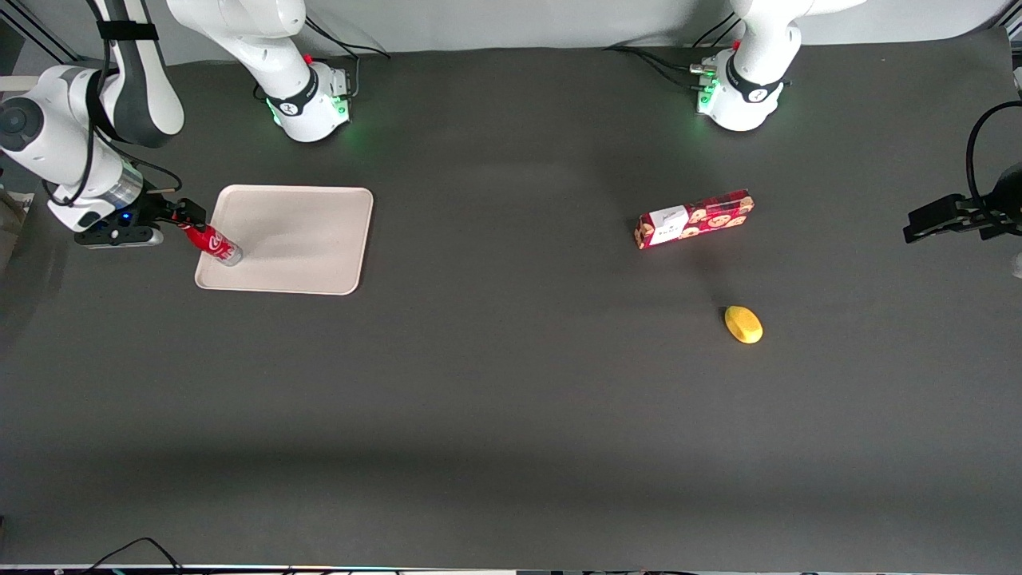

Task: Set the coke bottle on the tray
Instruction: 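Open the right gripper to release the bottle on the tray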

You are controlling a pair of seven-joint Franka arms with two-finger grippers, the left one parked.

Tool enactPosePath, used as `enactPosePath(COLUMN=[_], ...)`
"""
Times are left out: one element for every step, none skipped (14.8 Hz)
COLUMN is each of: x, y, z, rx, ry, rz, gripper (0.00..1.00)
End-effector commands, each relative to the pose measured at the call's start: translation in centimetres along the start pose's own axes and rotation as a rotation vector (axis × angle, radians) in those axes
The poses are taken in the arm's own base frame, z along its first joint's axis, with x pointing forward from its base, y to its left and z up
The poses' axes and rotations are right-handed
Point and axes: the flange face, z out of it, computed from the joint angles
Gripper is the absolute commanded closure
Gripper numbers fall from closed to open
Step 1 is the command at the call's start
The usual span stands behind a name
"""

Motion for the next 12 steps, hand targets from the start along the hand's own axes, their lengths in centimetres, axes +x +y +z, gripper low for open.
enactPosePath(x=[3.6,4.7,5.8,7.0,8.1,9.2,9.8,10.5,11.1,11.7,12.1,12.8], y=[0.3,0.0,-0.6,-1.0,-1.3,-1.6,-1.7,-2.2,-2.9,-3.2,-3.4,-4.4], z=[-6.5,-8.8,-10.7,-12.8,-14.8,-16.5,-18.3,-19.9,-21.6,-22.9,-24.1,-25.2], rx=[-0.039,-0.047,-0.054,-0.044,-0.019,0.007,0.02,0.021,0.028,0.048,0.065,0.069], ry=[0.051,0.068,0.083,0.099,0.109,0.11,0.109,0.11,0.116,0.118,0.121,0.121], rz=[-0.027,-0.037,-0.047,-0.035,-0.012,-0.001,0.006,-0.004,-0.004,0.029,0.061,0.052], gripper=[0.0,0.0,0.0,0.0,0.0,0.0,0.0,0.0,0.0,0.0,0.0,0.0])
